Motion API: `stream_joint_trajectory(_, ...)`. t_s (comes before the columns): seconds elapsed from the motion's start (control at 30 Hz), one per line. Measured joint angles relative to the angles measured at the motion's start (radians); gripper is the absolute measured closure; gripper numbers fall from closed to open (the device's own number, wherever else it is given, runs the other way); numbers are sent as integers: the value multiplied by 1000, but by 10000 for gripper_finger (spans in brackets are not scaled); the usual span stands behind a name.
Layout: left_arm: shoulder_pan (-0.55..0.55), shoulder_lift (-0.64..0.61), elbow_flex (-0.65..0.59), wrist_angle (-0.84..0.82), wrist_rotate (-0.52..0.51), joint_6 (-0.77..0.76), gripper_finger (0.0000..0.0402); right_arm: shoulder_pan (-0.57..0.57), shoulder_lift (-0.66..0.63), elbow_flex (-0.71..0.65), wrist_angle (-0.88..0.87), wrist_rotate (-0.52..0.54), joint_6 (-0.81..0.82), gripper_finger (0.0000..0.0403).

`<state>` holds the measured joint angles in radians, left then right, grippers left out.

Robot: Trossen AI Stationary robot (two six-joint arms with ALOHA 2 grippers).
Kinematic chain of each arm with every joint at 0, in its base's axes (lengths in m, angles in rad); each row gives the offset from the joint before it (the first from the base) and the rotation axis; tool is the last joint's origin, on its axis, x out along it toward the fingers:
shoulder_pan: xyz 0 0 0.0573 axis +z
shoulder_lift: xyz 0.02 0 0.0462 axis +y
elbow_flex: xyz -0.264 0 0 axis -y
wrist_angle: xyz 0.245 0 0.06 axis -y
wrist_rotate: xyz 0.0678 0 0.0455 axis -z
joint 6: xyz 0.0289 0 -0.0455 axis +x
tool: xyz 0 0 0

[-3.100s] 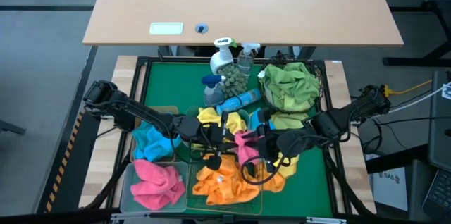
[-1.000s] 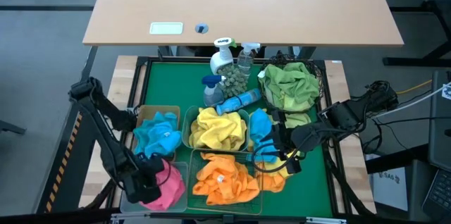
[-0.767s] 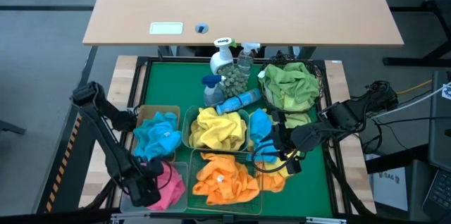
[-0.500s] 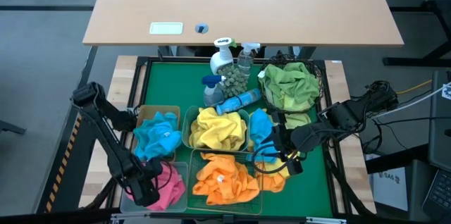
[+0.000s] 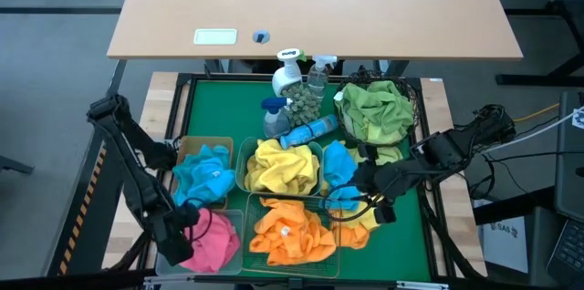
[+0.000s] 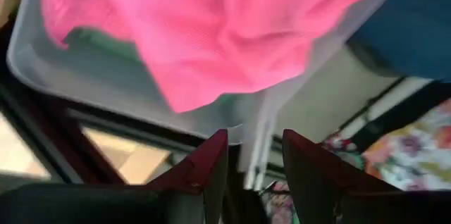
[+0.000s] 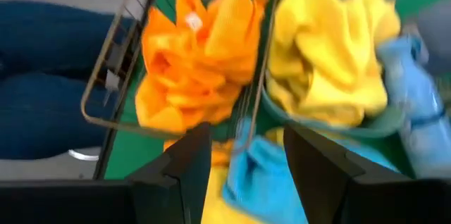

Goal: Sort microfiber towel by color & place in baskets
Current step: Put the blue microfiber towel into the orange bin

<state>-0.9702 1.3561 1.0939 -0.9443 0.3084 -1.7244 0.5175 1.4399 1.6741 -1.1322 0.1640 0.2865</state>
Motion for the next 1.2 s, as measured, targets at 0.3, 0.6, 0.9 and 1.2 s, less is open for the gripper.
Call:
stream_joint_trajectory(0.3, 1, -98, 0, 200, -375, 6, 273, 80, 13, 0, -121, 80, 78, 224)
stream_joint_trajectory(0.6, 33, -109, 0, 295, -661, 112, 273, 163, 20, -165, -131, 259, 161, 224)
stream_joint_trajectory(0.9, 166, -109, 0, 333, -734, 406, 273, 61, 19, -458, -5, 194, 243, 224)
stream_joint_trajectory(1.2, 294, -109, 0, 335, -743, 566, 273, -43, 18, -618, 211, 52, 182, 224)
